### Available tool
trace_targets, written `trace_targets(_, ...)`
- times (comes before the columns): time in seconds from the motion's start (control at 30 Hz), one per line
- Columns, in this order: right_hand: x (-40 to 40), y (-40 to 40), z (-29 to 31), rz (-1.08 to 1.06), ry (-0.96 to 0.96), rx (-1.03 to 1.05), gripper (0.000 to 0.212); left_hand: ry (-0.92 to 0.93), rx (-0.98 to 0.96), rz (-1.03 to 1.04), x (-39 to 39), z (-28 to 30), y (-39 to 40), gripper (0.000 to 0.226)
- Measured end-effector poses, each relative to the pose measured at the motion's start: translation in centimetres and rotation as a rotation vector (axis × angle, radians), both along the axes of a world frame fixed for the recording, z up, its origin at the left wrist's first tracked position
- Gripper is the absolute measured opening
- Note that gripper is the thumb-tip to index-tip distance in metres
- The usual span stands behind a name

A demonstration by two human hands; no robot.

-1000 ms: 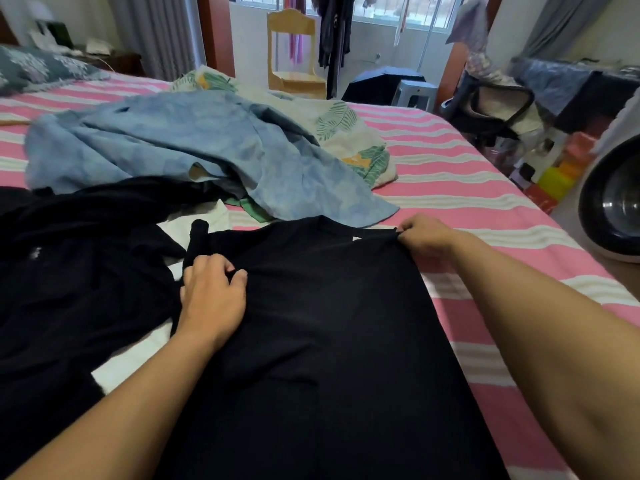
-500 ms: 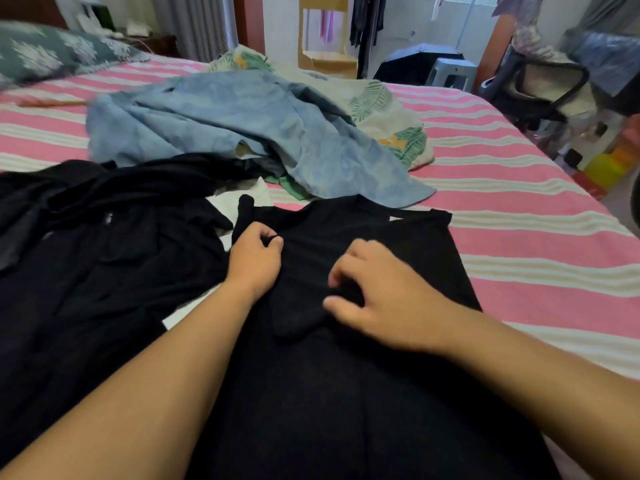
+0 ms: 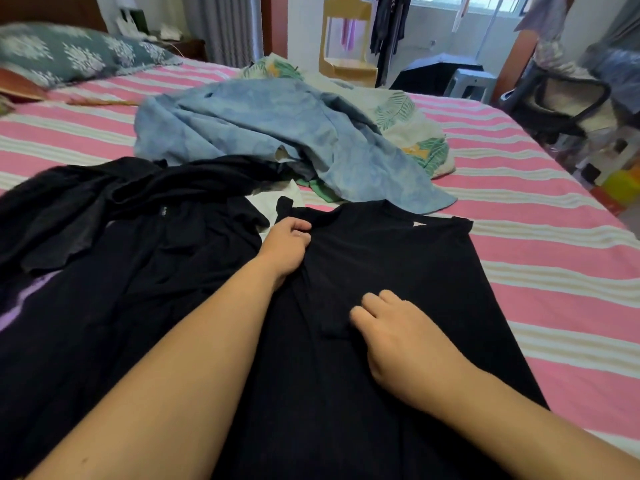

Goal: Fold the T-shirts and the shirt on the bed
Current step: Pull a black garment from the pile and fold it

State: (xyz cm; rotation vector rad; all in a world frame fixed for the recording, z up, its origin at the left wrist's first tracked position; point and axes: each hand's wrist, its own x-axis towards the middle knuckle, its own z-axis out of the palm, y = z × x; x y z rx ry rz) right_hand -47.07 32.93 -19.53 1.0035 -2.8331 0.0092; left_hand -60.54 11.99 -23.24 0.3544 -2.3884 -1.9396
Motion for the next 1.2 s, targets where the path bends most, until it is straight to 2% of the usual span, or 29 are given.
trace_targets(0.1,-0.4,-1.1,0.3,0.045,-0.132,-0.005,0.048,0.018,0.055,-0.011,-0.2,-0.6,-0.1,0.025)
trace_targets(0.2,-0.4,-3.6,0.0,0.017,-0.043,0.053,0.036,0.053,0.08,-0.024,-0.4,-0.7,-0.2,0.026)
trace_targets(0.27,-0.4,-5.2,-0.6,-0.064,-0.001,0.106,0.045,0.05,0.058,-0.027,-0.2,-0.7,0.0,0.028)
trace_targets(0.33,-0.2,-5.9,-0.3,-0.135,0.044,0.036,0.053,0.009,0.009,-0.033,0.3,0.2,0.2,0.032)
trace_targets(0.37,-0.1,-5.6,0.3,-0.182,0.033,-0.084,0.051,-0.003,-0.043,-0.035,0.2,1.4,0.4,0.034)
trace_targets(0.43,-0.3,-3.6,2.6,-0.385,-0.059,-0.497,0.032,0.053,-0.113,-0.002,-0.9,4.9,1.6,0.034)
trace_targets(0.5,-0.9,-0.1,4.1,-0.622,-0.304,-0.882,0.025,0.172,-0.03,0.006,-2.6,9.4,4.3,0.03)
trace_targets(0.6,-1.8,5.5,4.5,-0.801,-0.393,-1.252,0.014,0.203,0.219,-0.176,-3.3,13.1,10.8,0.024)
trace_targets(0.63,-1.9,7.3,4.4,-0.864,-0.432,-1.332,0.014,0.183,0.192,-0.24,-3.5,12.7,12.9,0.026)
trace_targets(0.67,-1.8,8.9,4.1,-0.93,-0.496,-1.375,0.013,0.156,0.069,-0.302,-3.5,11.6,14.6,0.03)
trace_targets(0.8,-0.8,13.0,2.1,-1.041,-0.785,-1.408,0.009,0.119,-0.689,-0.555,-2.1,4.6,17.0,0.045)
trace_targets(0.9,-0.9,13.7,0.8,-1.031,-0.825,-1.474,0.018,0.086,-1.091,-0.706,-1.4,1.1,17.3,0.055)
trace_targets(1.0,-1.3,13.8,0.3,-1.068,-0.799,-1.455,0.021,0.003,-1.257,-0.748,-1.7,2.2,17.9,0.06)
trace_targets(1.07,-1.3,14.1,-0.2,-1.053,-0.818,-1.482,0.019,0.036,-1.331,-0.697,-2.1,4.1,19.2,0.056)
trace_targets(1.13,-1.0,14.4,-0.7,-1.024,-0.836,-1.501,0.021,0.144,-1.328,-0.619,-2.9,5.2,20.8,0.048)
trace_targets(1.2,-0.9,14.4,-1.0,-1.007,-0.808,-1.487,0.023,0.163,-1.268,-0.598,-3.6,5.1,22.0,0.042)
